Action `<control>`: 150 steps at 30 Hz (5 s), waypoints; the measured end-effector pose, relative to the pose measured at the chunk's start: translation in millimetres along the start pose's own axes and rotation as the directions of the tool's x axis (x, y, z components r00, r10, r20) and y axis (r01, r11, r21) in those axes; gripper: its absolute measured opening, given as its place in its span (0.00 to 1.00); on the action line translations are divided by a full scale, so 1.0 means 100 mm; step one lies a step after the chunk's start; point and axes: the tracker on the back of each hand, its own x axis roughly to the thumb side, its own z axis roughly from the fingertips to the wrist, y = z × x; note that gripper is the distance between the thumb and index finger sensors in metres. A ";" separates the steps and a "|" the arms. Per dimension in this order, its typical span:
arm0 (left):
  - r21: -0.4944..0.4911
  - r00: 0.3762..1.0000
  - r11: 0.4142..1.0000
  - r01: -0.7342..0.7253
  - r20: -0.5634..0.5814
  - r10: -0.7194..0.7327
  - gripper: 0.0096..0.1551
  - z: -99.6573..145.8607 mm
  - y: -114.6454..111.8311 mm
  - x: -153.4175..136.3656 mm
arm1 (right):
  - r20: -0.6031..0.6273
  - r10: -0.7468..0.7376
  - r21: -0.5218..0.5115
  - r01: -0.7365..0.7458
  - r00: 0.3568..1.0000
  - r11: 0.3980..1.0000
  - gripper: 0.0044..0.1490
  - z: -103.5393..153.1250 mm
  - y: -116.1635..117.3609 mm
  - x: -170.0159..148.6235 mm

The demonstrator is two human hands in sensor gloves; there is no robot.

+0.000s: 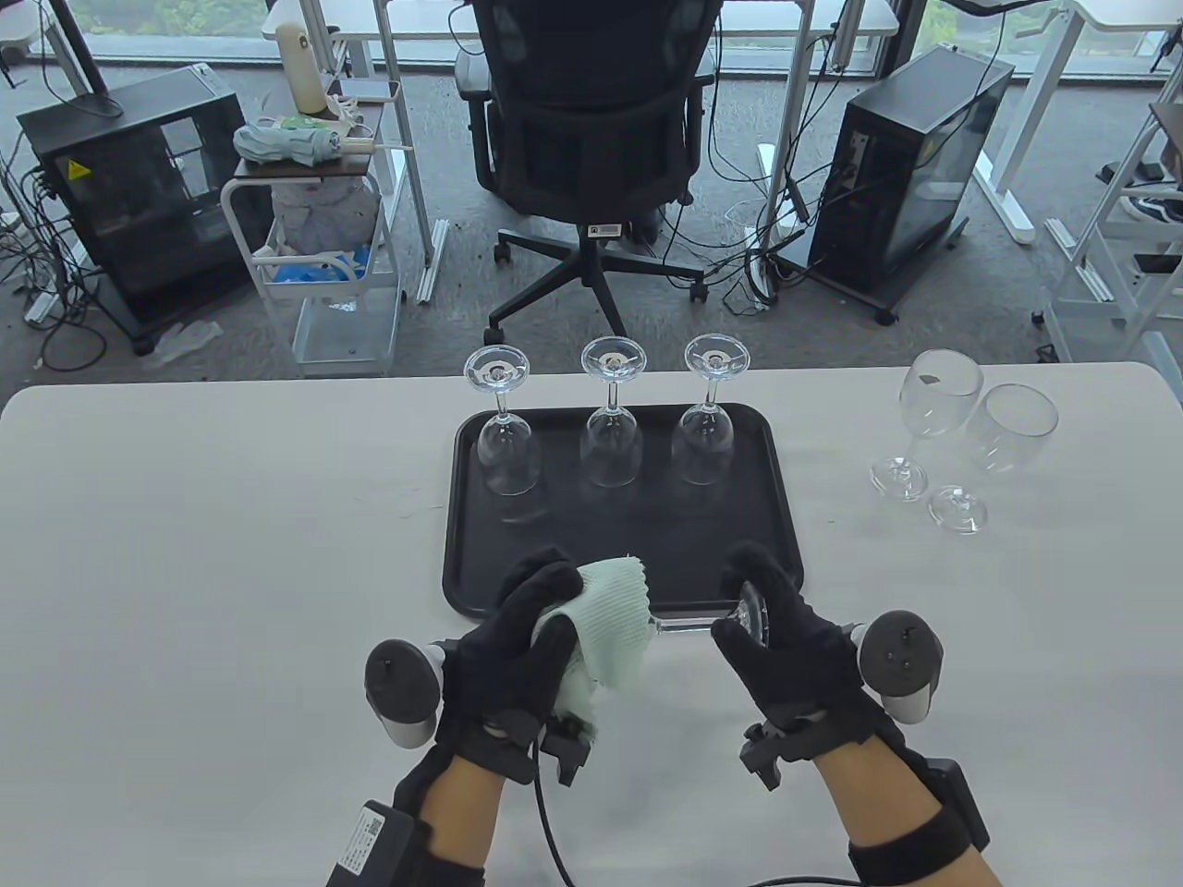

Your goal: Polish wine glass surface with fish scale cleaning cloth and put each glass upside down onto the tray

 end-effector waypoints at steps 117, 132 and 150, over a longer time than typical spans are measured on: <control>0.179 0.979 0.966 -0.187 -0.052 0.199 0.29 0.02 0.43 -0.12 | -0.933 -0.171 -0.279 -0.336 0.318 0.899 0.63 0.23 -1.63 -2.53; 0.208 0.976 0.957 -0.203 -0.032 0.214 0.29 0.03 0.55 -0.06 | -0.915 -0.306 -0.396 -0.437 0.263 0.808 0.28 0.13 -1.68 -2.74; 0.188 0.973 0.959 -0.214 -0.048 0.227 0.29 0.02 0.40 -0.11 | -0.203 0.666 0.011 -0.678 0.718 0.735 0.31 0.10 -1.25 -0.79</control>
